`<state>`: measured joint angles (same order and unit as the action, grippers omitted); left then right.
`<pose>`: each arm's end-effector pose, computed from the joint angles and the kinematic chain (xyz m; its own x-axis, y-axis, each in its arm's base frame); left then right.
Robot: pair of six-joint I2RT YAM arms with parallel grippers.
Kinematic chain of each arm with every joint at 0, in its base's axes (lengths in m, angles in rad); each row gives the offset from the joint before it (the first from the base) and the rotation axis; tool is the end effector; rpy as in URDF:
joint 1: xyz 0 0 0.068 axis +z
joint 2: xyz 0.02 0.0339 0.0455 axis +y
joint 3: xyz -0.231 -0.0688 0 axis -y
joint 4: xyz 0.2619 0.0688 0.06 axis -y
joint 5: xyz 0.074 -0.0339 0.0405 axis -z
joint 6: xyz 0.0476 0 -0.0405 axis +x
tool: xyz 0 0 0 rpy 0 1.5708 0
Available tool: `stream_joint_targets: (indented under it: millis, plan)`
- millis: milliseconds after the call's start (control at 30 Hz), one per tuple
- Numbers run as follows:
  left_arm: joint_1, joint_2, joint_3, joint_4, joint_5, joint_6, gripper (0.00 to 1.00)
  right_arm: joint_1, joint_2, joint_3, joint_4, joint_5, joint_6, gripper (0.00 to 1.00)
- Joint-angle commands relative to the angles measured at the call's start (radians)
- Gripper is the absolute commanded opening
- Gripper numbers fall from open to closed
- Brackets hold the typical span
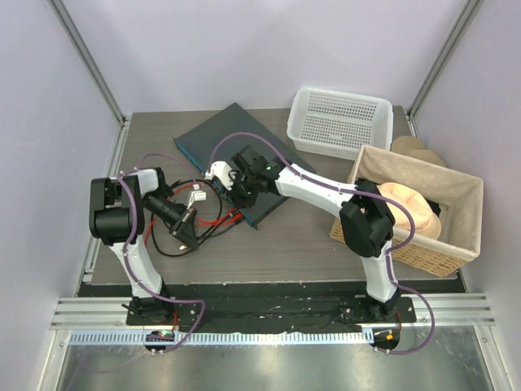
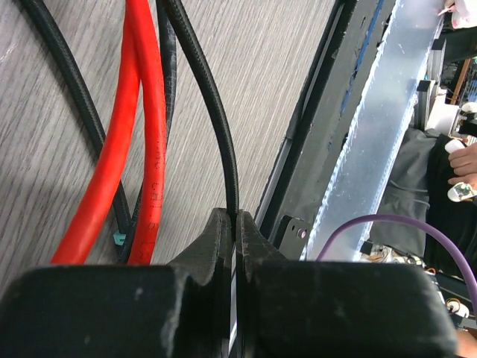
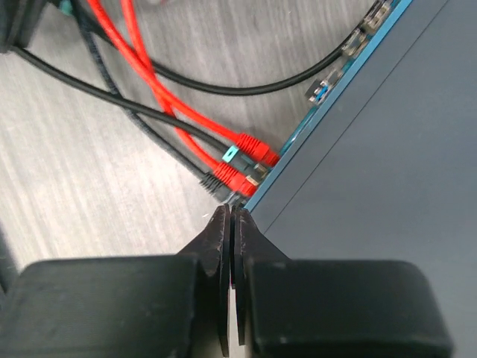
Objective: Pull the plug from the switch port
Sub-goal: Pull the connector from the switch port.
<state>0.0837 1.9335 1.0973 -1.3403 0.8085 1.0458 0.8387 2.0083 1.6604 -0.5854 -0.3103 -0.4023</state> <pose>0.2632 -0.0125 0.0875 -0.8156 0.5313 -0.2292 0.4743 0.3871 -0.7907 0.2937 0.3485 0.1940 -0.1694 -0.7463 -0.6437 -0.9738 0.2273 -0.0073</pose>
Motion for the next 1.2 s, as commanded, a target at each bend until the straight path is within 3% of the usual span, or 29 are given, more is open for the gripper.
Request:
stream_joint_targets:
  millis: [0, 33, 67, 100, 267, 400, 567, 1167]
  plan:
    - [0.004, -0.021, 0.022, -0.079, 0.024, -0.003, 0.0, 0.046, 0.023, 0.065, 0.007, 0.127, -0.079, 0.04]
    - [0.004, -0.021, 0.022, -0.077, 0.024, -0.004, 0.0, 0.056, 0.032, 0.067, 0.012, 0.149, -0.079, 0.14]
    - [0.005, -0.021, 0.022, -0.079, 0.023, -0.003, 0.0, 0.065, 0.03, 0.065, 0.018, 0.172, -0.076, 0.35]
    - [0.004, -0.021, 0.024, -0.077, 0.023, -0.003, 0.0, 0.082, 0.032, 0.059, 0.027, 0.215, -0.054, 0.4]
    - [0.004, -0.022, 0.021, -0.076, 0.023, -0.004, 0.0, 0.102, 0.007, 0.013, 0.093, 0.321, 0.049, 0.47]
    - [0.005, -0.027, 0.018, -0.069, 0.021, -0.01, 0.0, 0.102, 0.006, 0.009, 0.122, 0.454, 0.164, 0.59]
    - [0.005, -0.025, 0.018, -0.057, 0.017, -0.029, 0.0, 0.102, 0.015, -0.004, 0.118, 0.514, 0.258, 0.61]
    - [0.004, -0.013, 0.022, -0.036, 0.009, -0.059, 0.0, 0.102, 0.049, -0.007, 0.108, 0.487, 0.275, 0.61]
